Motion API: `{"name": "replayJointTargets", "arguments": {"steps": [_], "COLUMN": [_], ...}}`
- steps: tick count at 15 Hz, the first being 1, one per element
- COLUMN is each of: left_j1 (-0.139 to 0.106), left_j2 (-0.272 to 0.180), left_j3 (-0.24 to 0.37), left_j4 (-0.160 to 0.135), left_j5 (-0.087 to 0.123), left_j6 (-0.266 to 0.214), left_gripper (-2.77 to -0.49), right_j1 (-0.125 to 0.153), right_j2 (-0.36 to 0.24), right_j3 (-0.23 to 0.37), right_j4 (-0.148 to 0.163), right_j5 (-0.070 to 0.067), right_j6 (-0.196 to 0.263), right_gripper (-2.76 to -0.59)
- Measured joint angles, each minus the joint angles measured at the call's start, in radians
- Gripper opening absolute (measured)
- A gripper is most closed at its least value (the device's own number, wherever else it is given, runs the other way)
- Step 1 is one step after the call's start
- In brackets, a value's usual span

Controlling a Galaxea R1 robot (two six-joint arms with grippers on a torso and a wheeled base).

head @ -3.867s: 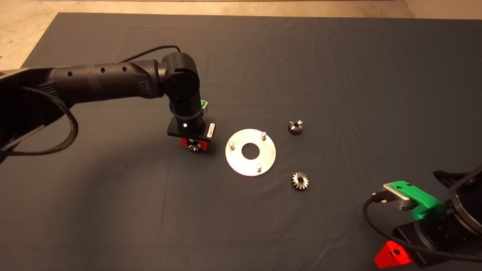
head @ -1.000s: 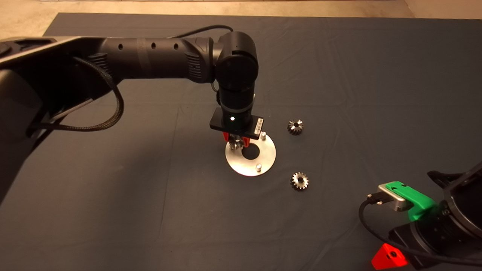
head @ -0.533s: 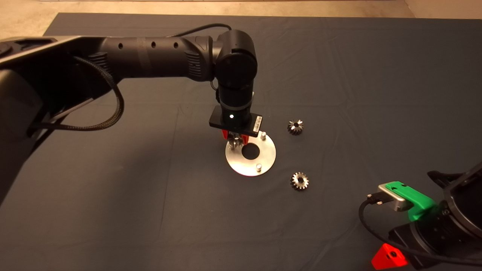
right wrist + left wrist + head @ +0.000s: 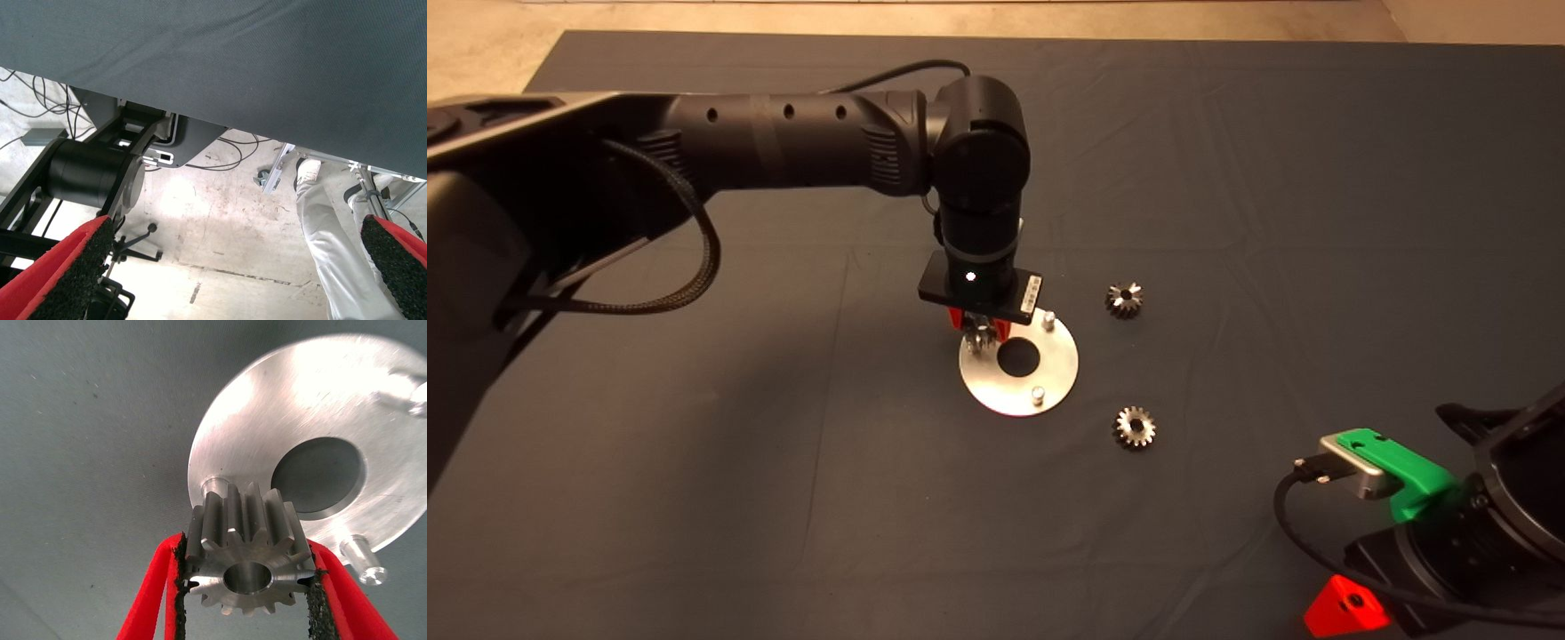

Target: Install three planetary gears onto the carrier pins

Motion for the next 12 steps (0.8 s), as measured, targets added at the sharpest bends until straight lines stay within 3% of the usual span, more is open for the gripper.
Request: {"name": "replayJointTargets", "arguments": {"steps": [2, 12], "left_j1": [0.011, 0.018], "left_j2": [-0.001, -0.011], "left_j3": [0.0, -0.002], "left_j4": [0.001, 0.009], "left_j5": [0.0, 0.0], "left_j6": [0.001, 0.01], "left_gripper": [-2.38, -2.38], "right_j1": [0.0, 0.0], "right_j2": [0.002, 0.001], "right_j3": [0.0, 0.0], "right_j4": [0.0, 0.0], "right_j5": [0.0, 0.0], "right_j6": [0.0, 0.0], "right_gripper": [-0.61, -0.61]}}
